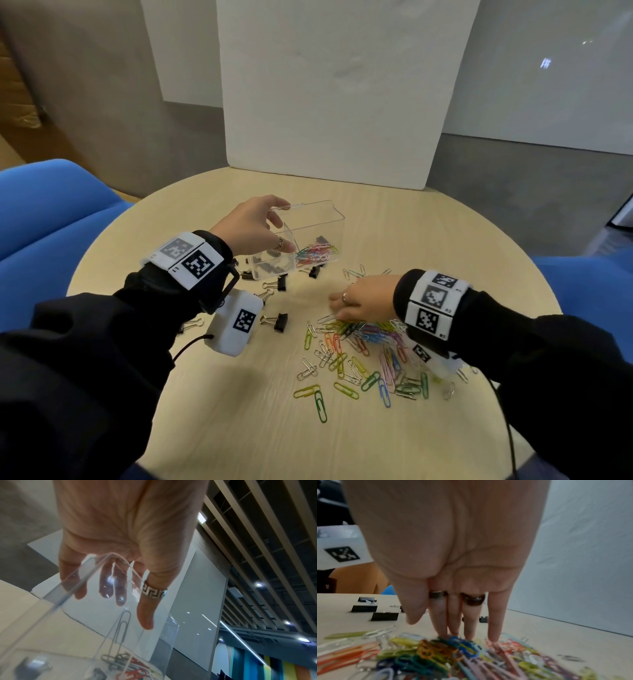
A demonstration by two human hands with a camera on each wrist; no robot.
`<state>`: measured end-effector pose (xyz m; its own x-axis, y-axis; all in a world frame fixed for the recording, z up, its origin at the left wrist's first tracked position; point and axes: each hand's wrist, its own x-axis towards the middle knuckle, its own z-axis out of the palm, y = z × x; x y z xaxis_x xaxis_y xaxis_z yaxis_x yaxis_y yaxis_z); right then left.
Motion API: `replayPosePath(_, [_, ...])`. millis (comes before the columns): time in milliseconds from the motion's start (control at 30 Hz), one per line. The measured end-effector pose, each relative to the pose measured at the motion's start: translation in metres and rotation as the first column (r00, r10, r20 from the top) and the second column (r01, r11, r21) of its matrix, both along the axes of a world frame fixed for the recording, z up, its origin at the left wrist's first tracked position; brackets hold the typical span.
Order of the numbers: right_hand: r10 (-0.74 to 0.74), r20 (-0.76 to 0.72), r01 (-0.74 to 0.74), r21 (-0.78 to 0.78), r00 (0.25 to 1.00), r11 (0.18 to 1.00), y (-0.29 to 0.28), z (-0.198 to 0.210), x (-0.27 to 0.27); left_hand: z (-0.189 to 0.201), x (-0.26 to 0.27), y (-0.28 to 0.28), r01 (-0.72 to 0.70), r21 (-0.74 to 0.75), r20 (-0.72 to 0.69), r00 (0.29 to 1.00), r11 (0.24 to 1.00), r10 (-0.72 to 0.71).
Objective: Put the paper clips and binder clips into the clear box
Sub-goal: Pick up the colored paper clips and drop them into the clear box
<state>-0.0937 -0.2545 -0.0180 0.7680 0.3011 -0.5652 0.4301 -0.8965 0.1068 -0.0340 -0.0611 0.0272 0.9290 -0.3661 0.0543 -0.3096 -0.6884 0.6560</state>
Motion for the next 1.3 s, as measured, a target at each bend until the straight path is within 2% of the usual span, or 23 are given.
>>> replayPosePath(67, [-0.061, 0.003, 0.06, 0.037, 0.998, 0.997, -0.016, 0.009, -0.004, -0.001, 0.0, -0.004, 0.011, 0.002, 0.0, 1.0, 1.0, -0.011])
replayPosePath(167, [-0.17, 0.11, 0.153, 0.154, 0.979, 0.976, -0.032, 0.017, 0.003, -0.002, -0.001, -0.01, 0.014, -0.016, -0.01, 1.0, 1.0, -0.014])
replayPosePath(233, [-0.21, 0.146, 0.185, 0.167, 0.967, 0.968, -0.034, 0.013, 0.016, -0.004, -0.001, -0.015, 0.004, -0.027, -0.018, 1.0, 1.0, -0.005])
replayPosePath(367, [-0.226, 0.1, 0.218, 0.087, 0.969, 0.972, -0.03, -0.004, 0.034, -0.006, -0.001, -0.021, -0.01, -0.031, -0.023, 1.0, 0.999, 0.01])
replayPosePath(533, [-0.137, 0.019, 0.138, -0.032, 0.99, 0.99, -0.043, -0.004, 0.021, -0.009, 0.002, -0.025, -0.009, -0.022, -0.027, 1.0, 1.0, 0.009])
replayPosePath(633, [-0.185, 0.005, 0.184, 0.071, 0.983, 0.98, -0.056, 0.005, 0.008, -0.011, 0.002, -0.029, -0.004, -0.003, -0.019, 1.0, 1.0, 0.004])
replayPosePath(733, [-0.287, 0.115, 0.255, 0.236, 0.951, 0.938, -0.063, 0.009, 0.009, -0.014, 0.0, -0.033, 0.0, 0.003, -0.019, 1.0, 1.0, 0.0])
replayPosePath(833, [-0.341, 0.113, 0.314, 0.203, 0.933, 0.927, -0.063, 0.002, 0.017, -0.018, -0.002, -0.038, 0.012, 0.006, -0.021, 1.0, 1.0, -0.012])
replayPosePath(967, [-0.326, 0.036, 0.322, 0.091, 0.945, 0.942, -0.069, -0.006, 0.012, -0.021, -0.004, -0.044, 0.021, 0.008, -0.016, 1.0, 1.0, -0.021])
replayPosePath(1033, [-0.322, 0.016, 0.318, 0.128, 0.946, 0.939, -0.073, 0.002, 0.004, -0.023, -0.004, -0.046, 0.027, 0.014, -0.016, 1.0, 1.0, -0.026])
replayPosePath(1100, [-0.377, 0.043, 0.358, 0.23, 0.925, 0.905, -0.081, 0.009, 0.0, -0.024, -0.004, -0.048, 0.034, 0.022, -0.014, 0.999, 0.999, -0.033])
replayPosePath(1200, [-0.496, 0.158, 0.419, 0.357, 0.854, 0.835, -0.096, 0.008, 0.005, -0.028, -0.005, -0.052, 0.03, 0.018, -0.019, 0.999, 0.999, -0.03])
replayPosePath(1300, [-0.551, 0.141, 0.492, 0.308, 0.823, 0.814, -0.105, -0.001, 0.013, -0.032, -0.006, -0.055, 0.025, 0.016, -0.029, 0.999, 1.0, -0.025])
